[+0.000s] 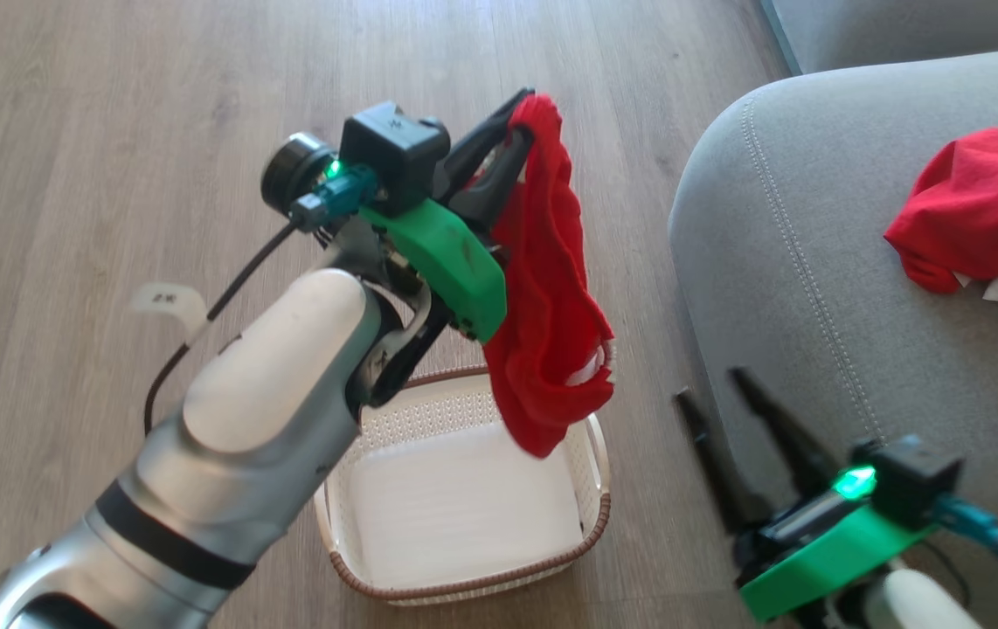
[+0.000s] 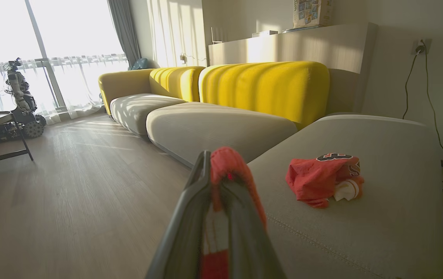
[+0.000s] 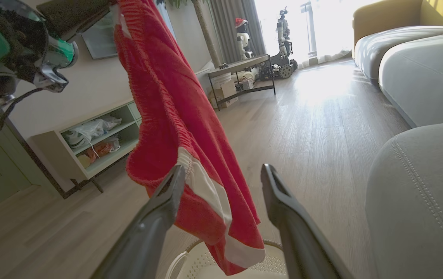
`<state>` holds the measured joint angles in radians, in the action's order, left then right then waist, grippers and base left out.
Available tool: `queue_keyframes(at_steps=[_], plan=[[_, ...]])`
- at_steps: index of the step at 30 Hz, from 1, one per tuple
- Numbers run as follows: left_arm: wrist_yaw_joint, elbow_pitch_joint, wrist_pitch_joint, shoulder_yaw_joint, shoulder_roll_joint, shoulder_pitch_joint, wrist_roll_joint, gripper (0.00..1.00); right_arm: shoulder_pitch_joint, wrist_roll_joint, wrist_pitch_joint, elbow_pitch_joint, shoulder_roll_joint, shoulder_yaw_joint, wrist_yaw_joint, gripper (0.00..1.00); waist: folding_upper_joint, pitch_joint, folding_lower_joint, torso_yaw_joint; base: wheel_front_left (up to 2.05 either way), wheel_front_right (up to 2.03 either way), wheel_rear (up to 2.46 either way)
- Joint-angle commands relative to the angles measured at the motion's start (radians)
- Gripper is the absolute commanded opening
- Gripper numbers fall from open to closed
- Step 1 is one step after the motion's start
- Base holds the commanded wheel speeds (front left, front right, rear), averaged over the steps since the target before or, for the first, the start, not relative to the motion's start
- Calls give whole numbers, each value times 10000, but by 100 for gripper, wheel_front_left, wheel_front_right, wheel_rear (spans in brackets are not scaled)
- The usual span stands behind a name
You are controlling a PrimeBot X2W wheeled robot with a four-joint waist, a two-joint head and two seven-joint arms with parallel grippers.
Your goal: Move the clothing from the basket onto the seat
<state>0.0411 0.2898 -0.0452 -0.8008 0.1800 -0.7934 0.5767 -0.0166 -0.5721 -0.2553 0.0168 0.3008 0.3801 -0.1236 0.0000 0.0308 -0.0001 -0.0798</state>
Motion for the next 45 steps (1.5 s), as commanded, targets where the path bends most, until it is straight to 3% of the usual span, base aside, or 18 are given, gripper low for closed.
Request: queue_keyframes(at_steps=[1,8,17,27,37,38,39,40,45], plan=[[18,-263,7,476,191,-827,69,0,-535,-3,-28,-288,254,389,-71,100,0,12,1,-10,0,0,0],[-68,-66,-6,417,73,-1073,101,0,-1472,-290,213,630,424,2109,-71,100,0,-34,1,82,0,0,0],[-244,-3,-58,145,-360,-1264,171,0,-2712,-1023,248,2703,611,3898,-71,100,0,-163,1,615,0,0,0],[-394,20,-43,-169,-642,-1286,267,0,-4013,-1312,1,4989,21,4310,-71,100,0,-209,1,1078,0,0,0],[-429,-26,6,-347,-716,-1285,323,0,-4881,-1458,-60,5659,-475,4598,-71,100,0,-188,1,1365,0,0,0],[-427,-17,14,-359,-711,-1278,329,0,-4922,-1475,-61,5676,-504,4598,-71,69,0,-192,1,1379,0,0,0],[-424,-7,17,-371,-705,-1268,333,0,-4958,-1494,-61,5692,-524,4599,-71,16,0,-192,1,1391,0,0,0],[-417,4,20,-383,-699,-1256,337,0,-4982,-1514,-62,5695,-536,4601,-71,0,0,-194,1,1401,0,0,0],[-366,15,16,-426,-661,-1188,351,0,-5025,-1600,-63,5627,-511,4595,-71,0,0,-174,1,1395,0,0,0]])
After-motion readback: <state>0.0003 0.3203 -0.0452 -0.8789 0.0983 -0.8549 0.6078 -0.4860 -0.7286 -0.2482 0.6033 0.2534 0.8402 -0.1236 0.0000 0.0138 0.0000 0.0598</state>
